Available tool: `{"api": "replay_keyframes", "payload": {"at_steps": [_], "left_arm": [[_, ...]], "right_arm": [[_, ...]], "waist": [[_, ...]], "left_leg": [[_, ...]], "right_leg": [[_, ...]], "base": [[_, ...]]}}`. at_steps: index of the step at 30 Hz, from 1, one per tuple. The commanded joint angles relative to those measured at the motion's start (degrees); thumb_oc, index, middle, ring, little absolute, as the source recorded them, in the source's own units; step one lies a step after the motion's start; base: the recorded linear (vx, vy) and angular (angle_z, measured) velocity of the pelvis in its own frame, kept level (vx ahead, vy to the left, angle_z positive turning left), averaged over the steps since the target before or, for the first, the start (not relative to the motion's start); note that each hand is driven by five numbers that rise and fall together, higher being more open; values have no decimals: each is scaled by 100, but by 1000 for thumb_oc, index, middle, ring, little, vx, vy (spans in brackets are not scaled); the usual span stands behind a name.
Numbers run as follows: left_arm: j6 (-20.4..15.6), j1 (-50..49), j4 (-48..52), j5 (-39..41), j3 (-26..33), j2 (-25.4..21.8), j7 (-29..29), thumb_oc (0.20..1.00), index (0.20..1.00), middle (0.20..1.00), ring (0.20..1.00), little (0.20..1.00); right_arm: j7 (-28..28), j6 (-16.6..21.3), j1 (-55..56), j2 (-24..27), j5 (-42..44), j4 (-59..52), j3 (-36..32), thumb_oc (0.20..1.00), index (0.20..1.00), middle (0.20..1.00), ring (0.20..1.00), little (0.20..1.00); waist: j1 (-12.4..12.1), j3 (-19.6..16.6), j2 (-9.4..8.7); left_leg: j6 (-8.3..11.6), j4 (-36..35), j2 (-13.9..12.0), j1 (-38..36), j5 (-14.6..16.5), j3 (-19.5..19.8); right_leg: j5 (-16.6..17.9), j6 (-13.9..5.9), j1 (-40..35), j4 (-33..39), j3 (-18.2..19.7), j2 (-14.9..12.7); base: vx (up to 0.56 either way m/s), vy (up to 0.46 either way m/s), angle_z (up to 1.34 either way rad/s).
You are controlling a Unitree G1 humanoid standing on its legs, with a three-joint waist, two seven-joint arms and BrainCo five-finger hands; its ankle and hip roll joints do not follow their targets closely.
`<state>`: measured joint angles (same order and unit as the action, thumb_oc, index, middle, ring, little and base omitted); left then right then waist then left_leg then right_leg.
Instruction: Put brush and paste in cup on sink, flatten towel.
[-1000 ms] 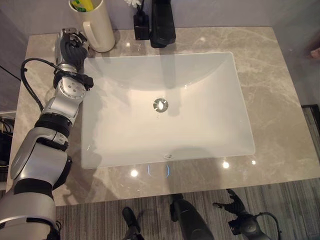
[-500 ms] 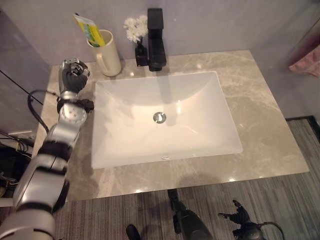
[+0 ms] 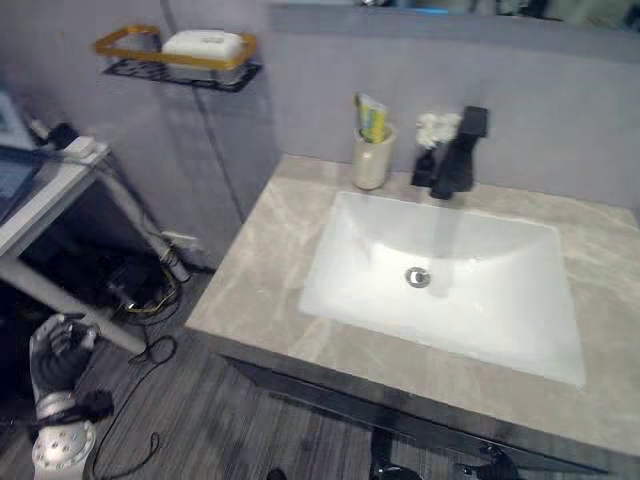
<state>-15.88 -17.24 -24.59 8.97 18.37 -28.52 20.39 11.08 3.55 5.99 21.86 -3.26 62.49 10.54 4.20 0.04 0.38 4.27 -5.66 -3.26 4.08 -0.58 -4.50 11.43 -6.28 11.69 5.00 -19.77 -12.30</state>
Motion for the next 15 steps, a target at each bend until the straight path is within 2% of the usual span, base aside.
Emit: {"api": "replay_keyframes", "payload": {"at_steps": [1,3,4,5,6,8,11,12,13,14,15], "left_arm": [[301,425,-566,106,75,-155,-147,1000,1000,1000,1000,1000],[165,526,-546,111,3,-160,-60,1000,1000,1000,1000,1000],[63,533,-610,-11,-342,-105,-159,1000,1000,1000,1000,1000],[111,584,-854,-63,-793,-78,-475,1000,1000,1000,1000,1000],[173,572,-894,-222,-1062,-116,-636,1000,1000,1000,1000,1000],[329,651,-1305,-352,-1609,-6,-977,1000,1000,1000,1000,1000],[535,867,-1773,-492,-2187,185,-1351,1000,1000,1000,1000,1000],[535,867,-1774,-492,-2187,185,-1351,1000,1000,1000,1000,1000],[664,1126,-2414,-853,-2706,426,-1561,1000,1000,1000,1000,1000],[651,1148,-2439,-856,-2718,435,-1557,1000,1000,1000,1000,1000],[706,1271,-2616,-900,-2857,533,-1606,1000,1000,1000,1000,1000]], "right_arm": [[-35,129,-728,-117,-230,-347,164,1000,1000,1000,1000,1000],[-25,136,-722,-157,-216,-412,176,1000,1000,1000,1000,1000],[20,136,-744,-222,-128,-482,171,1000,1000,1000,1000,1000],[-17,170,-713,-277,-22,-607,209,1000,1000,1000,1000,1000],[-44,173,-735,-302,16,-642,226,1000,1000,1000,1000,1000],[-116,218,-674,-291,80,-756,312,1000,1000,1000,1000,1000],[-181,218,-593,-212,-48,-877,487,1000,1000,1000,1000,1000],[-181,218,-593,-212,-48,-877,487,1000,1000,1000,1000,1000],[-206,198,-548,-227,-134,-747,542,1000,1000,1000,1000,1000],[-205,200,-550,-223,-135,-745,532,1000,1000,1000,1000,1000],[-188,183,-568,-263,-142,-625,535,1000,1000,1000,1000,1000]], "waist": [[-23,504,-167],[-14,525,-227],[-7,592,-301],[13,713,-351],[38,826,-312],[91,902,-203],[55,894,-133],[53,894,-133],[38,796,-112],[9,804,-116],[-11,761,-105]], "left_leg": [[-64,66,420,-217,147,-134],[-100,66,479,-180,132,-99],[-122,66,521,-166,126,-97],[-182,66,561,-150,96,-134],[-220,66,519,-151,73,-195],[-300,66,440,-74,-61,-382],[-379,66,365,-41,-132,-808],[-379,66,366,-41,-132,-810],[-400,66,300,-96,-83,-1356],[-398,66,305,-106,-75,-1380],[-424,66,278,-79,-120,-1634]], "right_leg": [[219,-652,-174,-247,387,-400],[277,-668,-141,-282,351,-481],[344,-717,-132,-294,320,-545],[454,-731,-11,-490,371,-591],[344,-690,76,-737,456,-511],[-306,-432,177,-1454,519,-207],[-1017,-176,37,-2206,143,27],[-1018,-176,39,-2208,145,26],[-1620,-143,-295,-2520,-166,97],[-1637,-141,-282,-2543,-139,91],[-1749,-130,-405,-2610,-230,87]], "base": [[-165,229,55],[-98,119,35],[-149,158,30],[-226,223,25],[-244,232,31],[-200,247,2],[-101,208,-86],[-65,201,-130],[-40,136,-116],[-84,160,-127],[-79,44,-142]]}}
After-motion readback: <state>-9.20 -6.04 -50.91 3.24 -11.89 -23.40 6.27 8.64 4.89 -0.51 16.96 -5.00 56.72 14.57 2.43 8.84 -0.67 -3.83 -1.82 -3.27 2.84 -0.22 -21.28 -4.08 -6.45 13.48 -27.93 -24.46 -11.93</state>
